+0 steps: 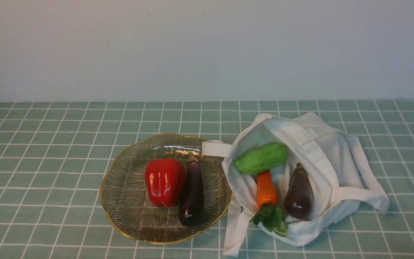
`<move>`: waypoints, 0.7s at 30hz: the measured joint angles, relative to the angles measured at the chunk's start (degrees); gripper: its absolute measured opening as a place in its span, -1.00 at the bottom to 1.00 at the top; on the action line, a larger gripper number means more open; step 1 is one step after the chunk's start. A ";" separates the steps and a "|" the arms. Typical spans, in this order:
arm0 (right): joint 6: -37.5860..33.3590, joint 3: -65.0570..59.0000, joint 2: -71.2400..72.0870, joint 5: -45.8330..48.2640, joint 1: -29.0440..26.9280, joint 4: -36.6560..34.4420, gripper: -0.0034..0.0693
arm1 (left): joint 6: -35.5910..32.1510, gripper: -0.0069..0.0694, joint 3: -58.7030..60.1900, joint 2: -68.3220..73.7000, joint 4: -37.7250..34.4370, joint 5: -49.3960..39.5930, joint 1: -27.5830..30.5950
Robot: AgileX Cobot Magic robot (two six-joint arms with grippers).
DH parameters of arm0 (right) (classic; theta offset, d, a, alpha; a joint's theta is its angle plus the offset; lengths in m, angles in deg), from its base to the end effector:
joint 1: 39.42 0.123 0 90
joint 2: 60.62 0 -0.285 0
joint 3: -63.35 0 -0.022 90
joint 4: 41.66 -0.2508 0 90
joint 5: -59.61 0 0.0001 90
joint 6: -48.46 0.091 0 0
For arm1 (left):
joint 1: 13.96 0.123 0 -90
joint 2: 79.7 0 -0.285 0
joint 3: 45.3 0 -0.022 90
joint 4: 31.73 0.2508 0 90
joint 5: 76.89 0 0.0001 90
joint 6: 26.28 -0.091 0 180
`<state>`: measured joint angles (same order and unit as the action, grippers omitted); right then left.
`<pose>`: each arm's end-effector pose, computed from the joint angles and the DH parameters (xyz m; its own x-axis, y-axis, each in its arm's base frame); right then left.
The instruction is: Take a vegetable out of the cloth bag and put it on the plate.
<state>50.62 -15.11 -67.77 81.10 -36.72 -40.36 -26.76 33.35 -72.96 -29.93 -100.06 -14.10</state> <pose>0.0525 0.0017 0.1728 -0.2942 0.0027 -0.9557 -0.0343 0.9993 0.0134 0.0514 0.0010 0.1695 -0.3183 0.0380 -0.9472 0.0026 0.9992 0.0392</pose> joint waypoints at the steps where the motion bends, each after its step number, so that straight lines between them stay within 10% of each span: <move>1: 0.00 0.00 0.00 0.00 0.15 0.00 -0.95 | 0.00 -0.83 0.00 0.00 0.00 0.00 0.00; 21: -0.16 0.00 0.00 0.00 2.35 0.12 -0.95 | 0.00 -0.83 0.00 0.00 0.00 0.00 0.00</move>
<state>50.46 -15.11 -67.77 81.10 -34.37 -40.24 -26.76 33.35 -72.96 -29.93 -100.06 -14.10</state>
